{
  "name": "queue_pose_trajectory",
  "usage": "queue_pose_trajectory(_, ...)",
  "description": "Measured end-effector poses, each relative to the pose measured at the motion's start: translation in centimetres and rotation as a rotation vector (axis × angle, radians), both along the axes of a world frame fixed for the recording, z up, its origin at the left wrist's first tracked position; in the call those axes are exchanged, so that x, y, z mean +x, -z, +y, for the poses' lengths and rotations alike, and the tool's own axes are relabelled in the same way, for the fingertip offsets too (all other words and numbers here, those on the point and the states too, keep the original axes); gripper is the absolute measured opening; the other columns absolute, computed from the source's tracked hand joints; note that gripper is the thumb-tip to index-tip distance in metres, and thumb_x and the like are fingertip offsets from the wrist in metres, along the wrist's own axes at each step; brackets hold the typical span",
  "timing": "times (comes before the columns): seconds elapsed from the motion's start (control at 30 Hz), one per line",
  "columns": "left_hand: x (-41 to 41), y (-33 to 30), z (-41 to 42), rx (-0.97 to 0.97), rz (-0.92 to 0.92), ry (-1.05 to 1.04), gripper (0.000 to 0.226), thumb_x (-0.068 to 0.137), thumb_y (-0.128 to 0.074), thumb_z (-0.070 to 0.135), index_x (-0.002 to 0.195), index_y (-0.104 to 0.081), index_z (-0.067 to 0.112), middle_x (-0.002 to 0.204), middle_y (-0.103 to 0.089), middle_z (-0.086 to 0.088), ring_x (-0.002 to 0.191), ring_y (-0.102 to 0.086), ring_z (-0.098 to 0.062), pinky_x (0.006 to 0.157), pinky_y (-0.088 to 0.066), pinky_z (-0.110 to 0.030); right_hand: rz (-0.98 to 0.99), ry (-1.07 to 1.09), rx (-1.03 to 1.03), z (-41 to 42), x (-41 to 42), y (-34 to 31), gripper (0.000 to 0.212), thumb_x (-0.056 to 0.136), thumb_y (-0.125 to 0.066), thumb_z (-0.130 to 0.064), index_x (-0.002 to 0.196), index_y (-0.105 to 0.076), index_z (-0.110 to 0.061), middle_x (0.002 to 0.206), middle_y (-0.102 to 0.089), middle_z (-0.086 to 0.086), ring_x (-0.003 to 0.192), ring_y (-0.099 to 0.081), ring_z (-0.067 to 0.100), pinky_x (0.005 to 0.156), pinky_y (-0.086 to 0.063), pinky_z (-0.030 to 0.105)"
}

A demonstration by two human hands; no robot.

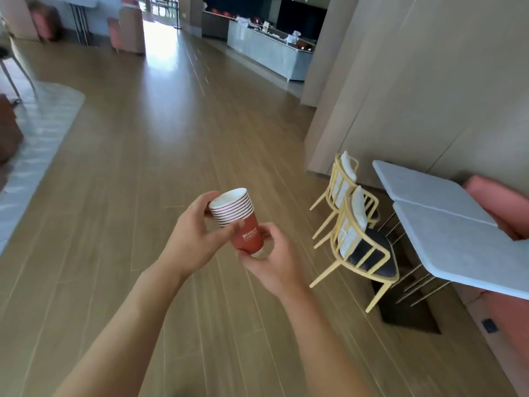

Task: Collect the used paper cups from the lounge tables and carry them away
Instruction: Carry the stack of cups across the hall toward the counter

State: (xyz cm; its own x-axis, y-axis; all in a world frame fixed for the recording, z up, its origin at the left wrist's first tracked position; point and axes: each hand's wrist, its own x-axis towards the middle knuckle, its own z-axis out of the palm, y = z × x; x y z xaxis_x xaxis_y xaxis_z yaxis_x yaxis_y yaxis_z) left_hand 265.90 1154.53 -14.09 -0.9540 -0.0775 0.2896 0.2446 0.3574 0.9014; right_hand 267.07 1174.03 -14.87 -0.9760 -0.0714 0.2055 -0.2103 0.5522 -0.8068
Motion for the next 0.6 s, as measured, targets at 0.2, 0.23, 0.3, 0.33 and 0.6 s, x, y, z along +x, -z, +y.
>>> queue_pose_trajectory(0.2, -7.4, -1.6, -7.3, 0.099, 0.03, -0.111, 0.073, 0.078, -0.08, 0.058, 0.14, -0.058, 0.028, 0.126, -0.068, 0.015, 0.117, -0.063, -0.001, 0.098, -0.056, -0.04, 0.05, -0.031, -0.004, -8.5, -8.9, -1.4, 0.045, 0.07, -0.087, -0.041, 0.109, -0.066, -0.033, 0.102, -0.07, -0.019, 0.101, -0.064, -0.001, 0.085, -0.05, 0.016)
queue_pose_trajectory(0.23, -8.2, -1.6, -8.1, 0.121, 0.028, -0.125, 0.075, 0.078, -0.079, 0.058, 0.142, -0.057, 0.027, 0.128, -0.068, 0.013, 0.119, -0.062, -0.002, 0.1, -0.056, -0.042, 0.06, -0.035, -0.012, -9.5, -10.0, -1.4, 0.045, 0.069, -0.087, -0.042, 0.108, -0.065, -0.034, 0.102, -0.07, -0.02, 0.101, -0.064, -0.001, 0.084, -0.05, 0.016)
queue_pose_trajectory(0.3, -9.7, -1.5, -9.7, 0.159, 0.018, -0.153, 0.077, 0.079, -0.079, 0.056, 0.146, -0.055, 0.026, 0.133, -0.066, 0.01, 0.122, -0.062, -0.005, 0.102, -0.056, -0.046, 0.076, -0.052, -0.008, -11.3, -12.0, -1.4, 0.045, 0.069, -0.086, -0.042, 0.108, -0.066, -0.033, 0.101, -0.071, -0.019, 0.1, -0.064, 0.001, 0.085, -0.051, 0.02)
queue_pose_trajectory(0.33, -10.4, -1.5, -10.4, 0.17, 0.015, -0.163, 0.076, 0.08, -0.078, 0.055, 0.146, -0.055, 0.026, 0.134, -0.066, 0.009, 0.122, -0.062, -0.006, 0.102, -0.056, -0.047, 0.082, -0.062, -0.001, -12.0, -13.0, -1.4, 0.045, 0.069, -0.086, -0.042, 0.108, -0.066, -0.033, 0.102, -0.071, -0.019, 0.101, -0.065, 0.002, 0.087, -0.053, 0.023)
queue_pose_trajectory(0.6, -17.2, -0.8, -15.0, 0.146, -0.02, -0.229, 0.071, 0.078, -0.079, 0.058, 0.14, -0.059, 0.03, 0.126, -0.069, 0.019, 0.118, -0.063, 0.0, 0.097, -0.056, -0.044, 0.11, -0.149, 0.053, -15.9, -22.2, -0.5, 0.044, 0.069, -0.087, -0.042, 0.106, -0.067, -0.033, 0.102, -0.072, -0.017, 0.103, -0.066, 0.006, 0.09, -0.055, 0.032)
